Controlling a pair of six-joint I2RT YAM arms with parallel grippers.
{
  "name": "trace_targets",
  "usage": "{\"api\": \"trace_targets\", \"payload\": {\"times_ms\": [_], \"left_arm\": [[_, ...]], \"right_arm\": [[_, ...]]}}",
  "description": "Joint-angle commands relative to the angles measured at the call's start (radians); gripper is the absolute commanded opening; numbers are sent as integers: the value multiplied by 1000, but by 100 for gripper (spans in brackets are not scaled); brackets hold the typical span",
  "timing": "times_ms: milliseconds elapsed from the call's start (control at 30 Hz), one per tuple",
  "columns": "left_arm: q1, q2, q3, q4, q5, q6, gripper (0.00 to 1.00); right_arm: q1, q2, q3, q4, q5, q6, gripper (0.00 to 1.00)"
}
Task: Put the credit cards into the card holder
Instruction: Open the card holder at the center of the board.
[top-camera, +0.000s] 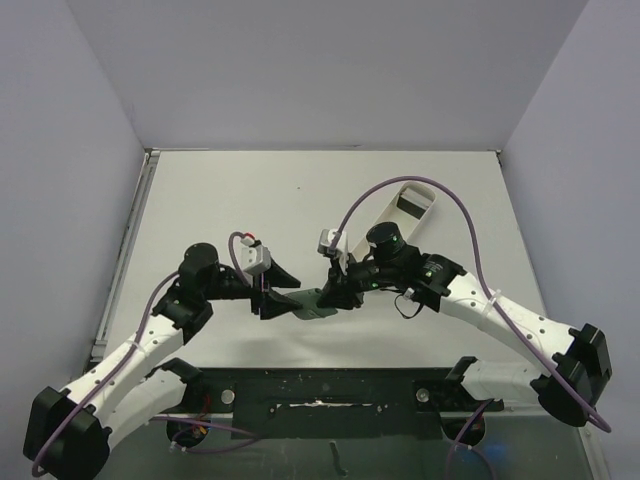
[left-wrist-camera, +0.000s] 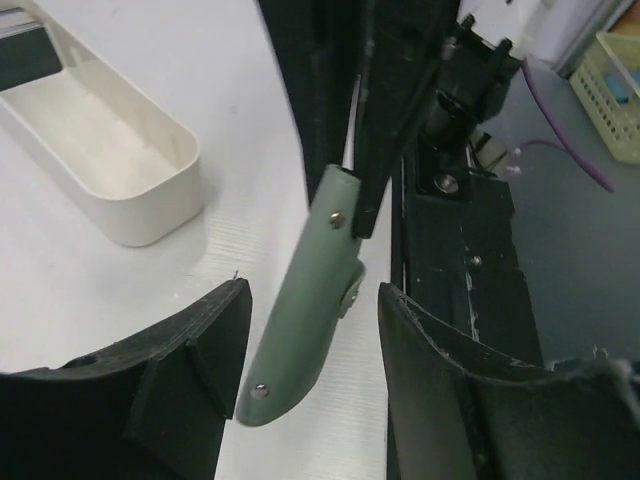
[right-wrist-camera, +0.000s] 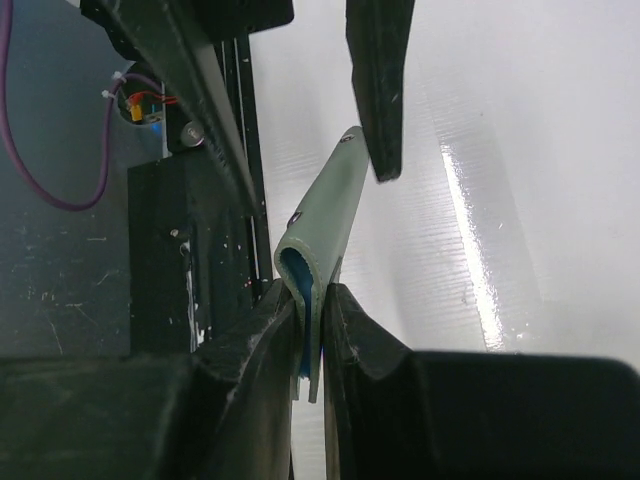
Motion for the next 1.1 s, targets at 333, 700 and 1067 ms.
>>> {"api": "trace_targets", "payload": {"times_ms": [333,700,1067], "left_arm": [[-63,38,90,-114,41,185,11],[-59,-14,56,2,-159,-57,0],[-57,-58,-3,101,-598,-580,0]], "right_arm": [[25,23,89,10,-10,-13,1],[21,-156,-49,190,448,277,58],[25,-197,-82,145,821,726,59]]}}
